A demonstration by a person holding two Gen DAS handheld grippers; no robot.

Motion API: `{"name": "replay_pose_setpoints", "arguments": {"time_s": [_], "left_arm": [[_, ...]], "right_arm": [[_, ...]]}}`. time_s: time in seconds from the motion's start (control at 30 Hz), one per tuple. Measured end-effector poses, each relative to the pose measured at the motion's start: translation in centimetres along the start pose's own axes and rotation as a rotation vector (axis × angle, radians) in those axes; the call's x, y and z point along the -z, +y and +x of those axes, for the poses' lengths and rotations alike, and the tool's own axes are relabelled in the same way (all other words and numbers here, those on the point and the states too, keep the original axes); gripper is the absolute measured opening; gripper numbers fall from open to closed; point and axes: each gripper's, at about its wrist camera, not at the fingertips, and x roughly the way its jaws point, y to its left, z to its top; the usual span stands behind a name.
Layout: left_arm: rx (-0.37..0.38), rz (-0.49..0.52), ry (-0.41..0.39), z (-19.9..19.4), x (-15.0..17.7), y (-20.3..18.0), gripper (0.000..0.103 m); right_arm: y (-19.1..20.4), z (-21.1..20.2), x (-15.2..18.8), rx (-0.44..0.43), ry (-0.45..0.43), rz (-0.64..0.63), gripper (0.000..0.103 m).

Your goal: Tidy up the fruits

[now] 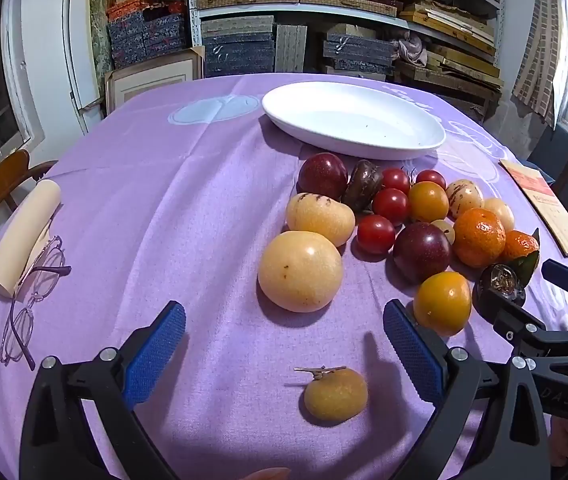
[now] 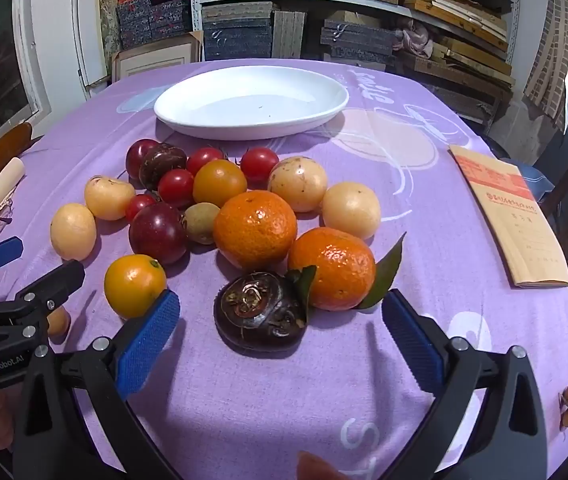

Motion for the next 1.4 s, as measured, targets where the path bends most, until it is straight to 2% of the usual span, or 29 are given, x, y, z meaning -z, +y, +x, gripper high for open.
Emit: {"name": "replay_pose_setpoints", "arguments": {"time_s": [0.67,1.4], "left_arm": [[-0.008,-0.003,-0.012,-0.09,-0.07,0.06,0.100],[0.023,0.010,-0.015,-0.63,-0.03,-0.12,0.100]], "right_arm": [[0.42,-0.28,0.03,-0.003,-0.012,-0.015,0.099],[-0.31,-0.58,-0.16,-0.002,-0.028,0.003,0.099]]}}
